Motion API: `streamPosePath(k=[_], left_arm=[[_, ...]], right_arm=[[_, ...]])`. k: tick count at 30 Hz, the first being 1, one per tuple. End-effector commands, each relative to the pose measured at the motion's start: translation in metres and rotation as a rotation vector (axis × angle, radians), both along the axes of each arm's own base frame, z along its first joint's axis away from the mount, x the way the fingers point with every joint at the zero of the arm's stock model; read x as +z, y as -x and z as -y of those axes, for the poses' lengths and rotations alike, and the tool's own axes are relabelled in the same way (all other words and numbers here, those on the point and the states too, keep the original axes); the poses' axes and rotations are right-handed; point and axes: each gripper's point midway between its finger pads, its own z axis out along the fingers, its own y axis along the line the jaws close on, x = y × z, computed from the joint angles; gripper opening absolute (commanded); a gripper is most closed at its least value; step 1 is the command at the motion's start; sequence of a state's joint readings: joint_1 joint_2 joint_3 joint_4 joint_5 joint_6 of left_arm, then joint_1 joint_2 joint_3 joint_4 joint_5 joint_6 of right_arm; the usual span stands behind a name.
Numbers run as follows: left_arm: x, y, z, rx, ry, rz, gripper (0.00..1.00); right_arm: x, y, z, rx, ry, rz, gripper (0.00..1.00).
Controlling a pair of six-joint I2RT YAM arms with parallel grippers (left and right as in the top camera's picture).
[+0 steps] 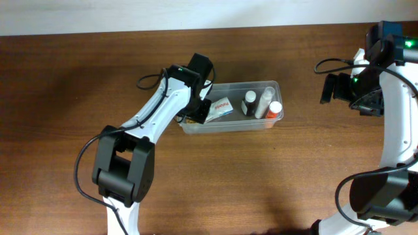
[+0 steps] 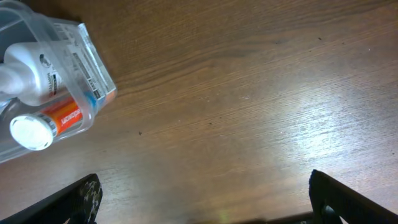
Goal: Pack container
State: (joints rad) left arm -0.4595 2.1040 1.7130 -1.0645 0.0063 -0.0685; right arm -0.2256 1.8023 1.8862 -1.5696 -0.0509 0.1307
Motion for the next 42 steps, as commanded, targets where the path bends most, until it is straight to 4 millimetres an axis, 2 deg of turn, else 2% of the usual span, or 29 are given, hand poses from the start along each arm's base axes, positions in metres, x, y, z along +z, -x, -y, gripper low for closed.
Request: streamPosePath(k=[1,6,11,14,17,19,23,26,29,34,38,42], left_arm=[[-0.001,-0.002,-0.003,-0.001,-0.014,0.003,0.57],[0.021,-0.009,0.001,-0.011,-0.001,0.028,0.65],[0.074,-0.018,0.003,-0.009,0.021,0.085,0.70],[0.110,-0.027,-0.002,0.004,0.020,0.168,0.79],[0.146,-0.035,-0.014,0.038,0.048,0.256,0.82],[0.166,-0.041,-0.029,0.074,0.067,0.311,0.87],[0.199,-0.057,-0.074,0.180,0.091,0.416,0.99],[0.208,-0.073,-0.108,0.258,0.102,0.464,0.99],[0.206,-0.082,-0.134,0.317,0.094,0.476,0.99],[0.205,-0.085,-0.155,0.360,0.081,0.475,1.00],[0.207,-0.088,-0.159,0.369,0.075,0.495,0.99],[0.207,-0.089,-0.165,0.380,0.075,0.494,1.00]], right_arm=[[0.000,0.000,-0.003,0.007,-0.009,0.001,0.98],[0.000,0.000,-0.003,0.007,-0.009,0.001,0.98],[0.000,0.000,-0.003,0.015,-0.008,0.001,0.98],[0.000,0.000,-0.003,0.029,-0.007,0.003,0.98],[0.000,-0.004,-0.006,0.063,0.000,0.017,0.98],[0.001,-0.010,-0.012,0.100,0.005,0.036,0.98],[0.005,-0.033,-0.035,0.192,0.044,0.113,0.98],[0.013,-0.066,-0.054,0.252,0.098,0.245,0.98],[0.026,-0.097,-0.070,0.286,0.117,0.380,0.98],[0.048,-0.131,-0.082,0.301,0.133,0.545,0.98],[0.049,-0.133,-0.081,0.301,0.135,0.556,0.98],[0.041,-0.117,-0.079,0.300,0.133,0.485,0.98]])
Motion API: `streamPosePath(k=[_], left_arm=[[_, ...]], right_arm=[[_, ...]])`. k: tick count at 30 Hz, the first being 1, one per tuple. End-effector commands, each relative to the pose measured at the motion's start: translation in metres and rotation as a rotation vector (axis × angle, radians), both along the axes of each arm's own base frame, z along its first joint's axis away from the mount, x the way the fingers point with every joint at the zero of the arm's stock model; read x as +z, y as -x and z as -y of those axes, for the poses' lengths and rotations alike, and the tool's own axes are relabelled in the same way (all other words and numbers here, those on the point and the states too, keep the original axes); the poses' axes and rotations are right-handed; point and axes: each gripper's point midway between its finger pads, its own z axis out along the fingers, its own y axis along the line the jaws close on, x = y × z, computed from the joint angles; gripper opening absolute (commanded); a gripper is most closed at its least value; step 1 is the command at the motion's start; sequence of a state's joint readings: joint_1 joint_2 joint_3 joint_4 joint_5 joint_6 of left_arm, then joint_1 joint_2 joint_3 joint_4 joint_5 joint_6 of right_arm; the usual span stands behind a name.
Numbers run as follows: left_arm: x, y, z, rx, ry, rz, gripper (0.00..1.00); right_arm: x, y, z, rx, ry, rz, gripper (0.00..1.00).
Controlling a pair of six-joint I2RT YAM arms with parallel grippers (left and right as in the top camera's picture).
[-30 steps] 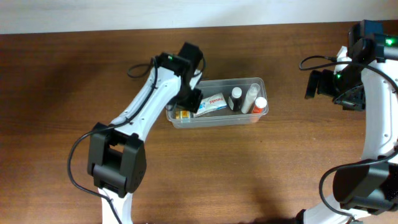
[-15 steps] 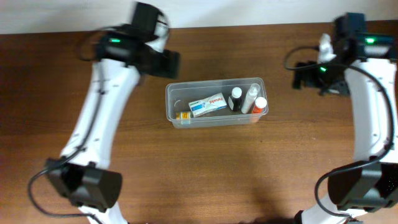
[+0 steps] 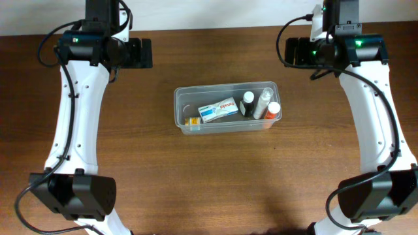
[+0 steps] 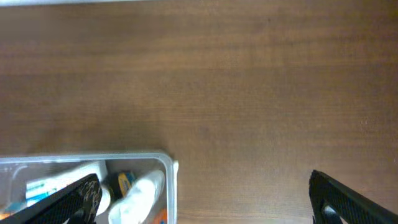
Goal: Pack container
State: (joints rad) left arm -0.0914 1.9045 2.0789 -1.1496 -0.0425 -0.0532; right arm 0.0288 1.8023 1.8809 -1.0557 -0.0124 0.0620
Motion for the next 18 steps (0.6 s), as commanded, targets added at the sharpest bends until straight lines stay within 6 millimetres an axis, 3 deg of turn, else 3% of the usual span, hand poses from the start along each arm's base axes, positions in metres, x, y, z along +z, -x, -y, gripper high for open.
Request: streamPosePath(k=[1,12,18], left_arm=[[0.006,0.002,-0.009,0.018,-0.006,0.008,0.99],[0.034,0.050,-0.002,-0.051,-0.017,0.025,0.99],[0.031,0.092,0.011,-0.109,-0.020,0.100,0.99]], right_arm=[[0.001,0.011,0.004,-0.008,0.025,-0.030,0.98],[0.031,0.067,0.016,-0.081,0.051,-0.016,0.98],[0.012,0.109,0.017,-0.084,0.047,0.024,0.98]])
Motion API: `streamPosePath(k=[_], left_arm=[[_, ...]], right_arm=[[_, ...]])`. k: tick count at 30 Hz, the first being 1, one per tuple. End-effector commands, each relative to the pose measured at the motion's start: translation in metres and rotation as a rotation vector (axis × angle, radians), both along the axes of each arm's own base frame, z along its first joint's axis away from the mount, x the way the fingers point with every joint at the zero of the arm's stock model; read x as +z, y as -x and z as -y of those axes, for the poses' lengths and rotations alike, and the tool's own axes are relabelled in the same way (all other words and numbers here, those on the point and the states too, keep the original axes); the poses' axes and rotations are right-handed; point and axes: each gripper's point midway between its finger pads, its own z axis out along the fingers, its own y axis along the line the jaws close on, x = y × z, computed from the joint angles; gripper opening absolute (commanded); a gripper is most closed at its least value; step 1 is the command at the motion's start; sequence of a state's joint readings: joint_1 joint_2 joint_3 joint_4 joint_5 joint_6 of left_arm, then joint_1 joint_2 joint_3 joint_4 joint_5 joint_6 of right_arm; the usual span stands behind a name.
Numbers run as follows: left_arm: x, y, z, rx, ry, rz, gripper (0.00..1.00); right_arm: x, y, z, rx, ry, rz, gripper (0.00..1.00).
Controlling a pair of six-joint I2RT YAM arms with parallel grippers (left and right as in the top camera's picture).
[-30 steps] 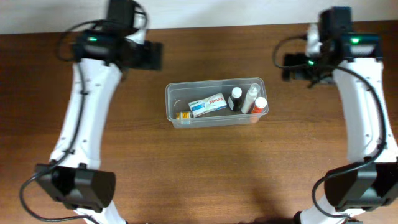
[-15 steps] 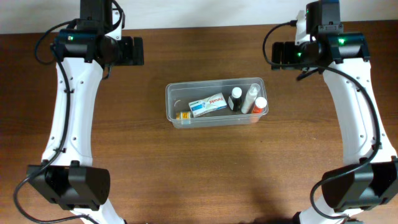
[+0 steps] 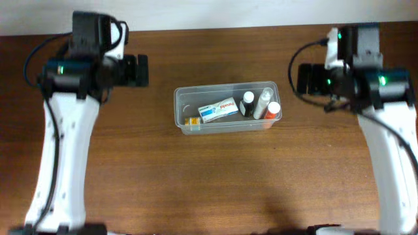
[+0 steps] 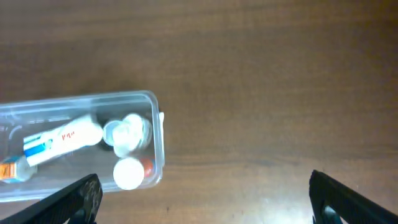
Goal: Pack container
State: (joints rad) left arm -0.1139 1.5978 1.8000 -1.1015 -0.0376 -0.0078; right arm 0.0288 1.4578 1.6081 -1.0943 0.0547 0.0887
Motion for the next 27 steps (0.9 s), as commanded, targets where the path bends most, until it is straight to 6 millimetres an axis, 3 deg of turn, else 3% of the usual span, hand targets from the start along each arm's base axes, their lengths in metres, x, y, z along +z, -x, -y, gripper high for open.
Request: streamPosePath(k=[1,8,13,18,27], left_arm=[[-0.004,0.032,0.010,-0.056,-0.004,0.043,1.00],[-0.037,0.101,0.015,-0.106,0.018,0.211,0.99],[-0.068,0.137,-0.004,-0.056,-0.014,0.289,0.99],[-0.087,0.154,-0.011,-0.039,-0.032,0.284,0.99],[-0.105,0.166,-0.013,-0.043,-0.046,0.199,0.99]], right_arm=[[-0.022,0.027,0.003,-0.028,0.004,-0.006,0.98],[-0.078,0.086,0.004,-0.073,-0.038,0.059,0.98],[-0.092,0.110,0.008,-0.103,-0.049,0.131,0.98],[-0.097,0.121,0.014,-0.124,-0.024,0.133,0.98],[-0.107,0.118,0.014,-0.124,-0.019,0.090,0.98]])
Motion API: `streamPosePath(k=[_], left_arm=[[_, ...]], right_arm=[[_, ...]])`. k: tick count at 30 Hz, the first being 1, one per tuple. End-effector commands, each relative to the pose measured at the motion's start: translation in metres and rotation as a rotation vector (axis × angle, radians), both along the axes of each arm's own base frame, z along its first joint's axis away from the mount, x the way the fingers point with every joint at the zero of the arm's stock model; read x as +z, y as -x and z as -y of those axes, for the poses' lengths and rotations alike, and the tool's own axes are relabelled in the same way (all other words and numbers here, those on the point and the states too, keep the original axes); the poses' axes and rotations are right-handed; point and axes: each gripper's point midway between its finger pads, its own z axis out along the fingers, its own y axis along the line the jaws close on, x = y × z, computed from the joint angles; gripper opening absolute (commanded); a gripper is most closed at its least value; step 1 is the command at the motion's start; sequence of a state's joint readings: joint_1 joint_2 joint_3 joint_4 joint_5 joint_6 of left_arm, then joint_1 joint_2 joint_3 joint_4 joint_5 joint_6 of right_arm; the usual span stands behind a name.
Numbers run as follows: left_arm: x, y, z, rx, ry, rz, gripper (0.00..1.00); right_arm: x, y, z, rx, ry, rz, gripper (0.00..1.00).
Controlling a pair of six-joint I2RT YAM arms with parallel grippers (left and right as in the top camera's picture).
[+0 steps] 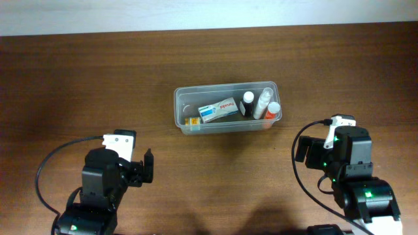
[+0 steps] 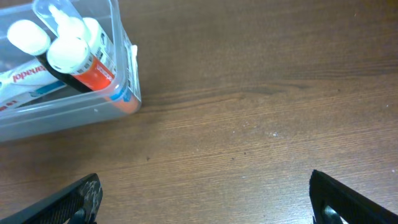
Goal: Pack container
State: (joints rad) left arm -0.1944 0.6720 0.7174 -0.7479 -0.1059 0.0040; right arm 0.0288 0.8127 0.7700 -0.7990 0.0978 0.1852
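Observation:
A clear plastic container (image 1: 225, 85) stands at the table's middle back. In it lie a white and blue box (image 1: 217, 109), a black bottle (image 1: 248, 103), a white bottle (image 1: 263, 101), an orange bottle with a white cap (image 1: 273, 108) and a small orange item (image 1: 191, 121). My left gripper (image 1: 146, 168) sits low near the front left, far from the container; its jaws cannot be made out. My right gripper (image 1: 302, 149) is at the front right. In the right wrist view the right gripper (image 2: 205, 208) is open and empty over bare wood, with the container's corner (image 2: 124, 81) and the orange bottle (image 2: 87, 65) at upper left.
The brown wooden table (image 1: 209, 170) runs between the two arms. A black cable (image 1: 55, 163) loops from the left arm and another (image 1: 304, 170) beside the right arm. A pale wall strip borders the table's far edge.
Both arms have gone from the far side, level with the container, to the table's front corners. The right wrist view now has the container's right end at upper left. The contents have not moved.
First my left gripper was down in the container's left end at the white and blue box, with the right arm off to the far right. Then both arms were at the back and the box lay flat inside. Now both are at the front.

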Motion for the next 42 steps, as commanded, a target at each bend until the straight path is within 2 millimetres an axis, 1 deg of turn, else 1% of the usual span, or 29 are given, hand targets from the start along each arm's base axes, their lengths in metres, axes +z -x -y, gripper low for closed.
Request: streamPosePath(k=[1,4,14,16,19,23,28,30,33,39,42], left_arm=[[-0.002,0.001,-0.002,0.000,-0.020,-0.003,0.99],[-0.002,0.001,-0.002,0.000,-0.020,-0.003,0.99],[-0.002,0.001,-0.002,0.000,-0.020,-0.003,0.99],[-0.002,0.001,-0.002,0.000,-0.020,-0.003,1.00],[-0.002,0.001,-0.002,0.000,-0.020,-0.003,0.99],[-0.002,0.001,-0.002,0.000,-0.020,-0.003,0.99],[-0.002,0.001,-0.002,0.000,-0.020,-0.003,0.99],[-0.002,0.001,-0.002,0.000,-0.020,-0.003,0.99],[-0.002,0.001,-0.002,0.000,-0.020,-0.003,0.99],[-0.002,0.001,-0.002,0.000,-0.020,-0.003,0.99],[-0.002,0.001,-0.002,0.000,-0.020,-0.003,0.99]], right_arm=[[-0.009,-0.001,0.003,-0.022,0.009,-0.030,0.98],[-0.015,-0.002,0.003,-0.022,0.010,-0.060,0.98],[-0.060,-0.006,0.003,-0.021,0.018,-0.251,0.98],[-0.064,-0.006,0.003,-0.021,0.020,-0.268,0.98],[-0.059,-0.006,0.003,-0.021,0.018,-0.245,0.98],[-0.042,-0.002,0.003,-0.021,0.015,-0.178,0.98],[-0.016,0.011,0.004,-0.016,0.020,-0.059,0.98],[-0.010,0.018,0.004,-0.016,0.018,-0.001,0.98],[-0.009,0.023,0.003,0.002,0.024,0.102,0.98],[-0.013,0.020,-0.018,0.176,0.047,0.357,0.98],[-0.008,0.016,-0.029,0.264,0.068,0.497,0.98]])
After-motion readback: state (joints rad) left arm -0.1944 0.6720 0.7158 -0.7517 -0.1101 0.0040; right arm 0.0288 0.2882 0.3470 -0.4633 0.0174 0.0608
